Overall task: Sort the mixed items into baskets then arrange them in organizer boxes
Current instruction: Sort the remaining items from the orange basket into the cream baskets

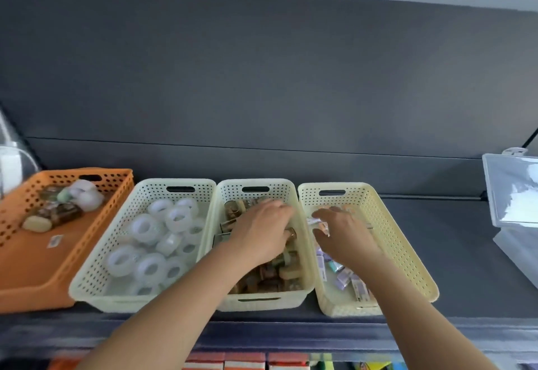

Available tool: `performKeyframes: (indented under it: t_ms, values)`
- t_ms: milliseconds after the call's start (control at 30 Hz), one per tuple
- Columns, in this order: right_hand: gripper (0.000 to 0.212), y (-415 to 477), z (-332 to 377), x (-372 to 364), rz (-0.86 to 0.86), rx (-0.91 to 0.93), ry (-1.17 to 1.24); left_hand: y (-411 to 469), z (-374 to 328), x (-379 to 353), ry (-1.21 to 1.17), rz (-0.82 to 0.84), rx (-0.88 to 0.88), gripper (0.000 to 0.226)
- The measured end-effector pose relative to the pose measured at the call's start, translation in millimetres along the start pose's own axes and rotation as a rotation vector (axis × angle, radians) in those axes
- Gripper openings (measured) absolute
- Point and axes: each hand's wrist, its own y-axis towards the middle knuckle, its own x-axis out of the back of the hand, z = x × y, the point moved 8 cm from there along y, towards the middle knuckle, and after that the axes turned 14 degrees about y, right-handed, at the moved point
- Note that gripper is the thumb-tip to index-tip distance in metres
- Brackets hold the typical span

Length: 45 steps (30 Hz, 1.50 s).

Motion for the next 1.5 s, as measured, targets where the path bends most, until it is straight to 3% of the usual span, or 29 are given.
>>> performKeyframes:
  t_ms: [100, 367, 767, 1000, 1200, 1400, 1500]
  values:
    - [0.037, 15.4, 48.3, -12.9, -0.008, 0.106, 0.038, -22.4, 54.6, 20.5, 0.072, -0.042, 0.142, 0.023]
    - [0.034, 49.4, 188.1, -90.7, 0.138, 0.345, 0.093, -115.4, 206.9, 42.0, 0.257, 0.055, 0.461, 0.015]
    - [0.029, 105.2, 363.8, -214.9, 0.275, 0.480, 0.073, -210.2, 395.0, 6.7, 0.254, 0.262, 0.646, 0.034]
    - [0.040, 125.9, 417.3, -278.6, 0.395, 0.517, -0.081, -215.8, 447.0, -25.2, 0.267, 0.294, 0.578, 0.040]
    - [0.059, 142.5, 434.9, -333.5, 0.487, 0.586, -0.369, -209.2, 458.7, -41.1, 0.308, 0.302, 0.525, 0.038]
    - [0.038, 154.8, 436.5, -337.9, 0.354, 0.532, -0.355, -207.7, 465.8, -42.5, 0.195, 0.297, 0.542, 0.028]
    - [0.037, 155.0, 432.0, -324.3, 0.330, 0.490, -0.268, -207.6, 468.1, -37.0, 0.069, 0.252, 0.567, 0.025]
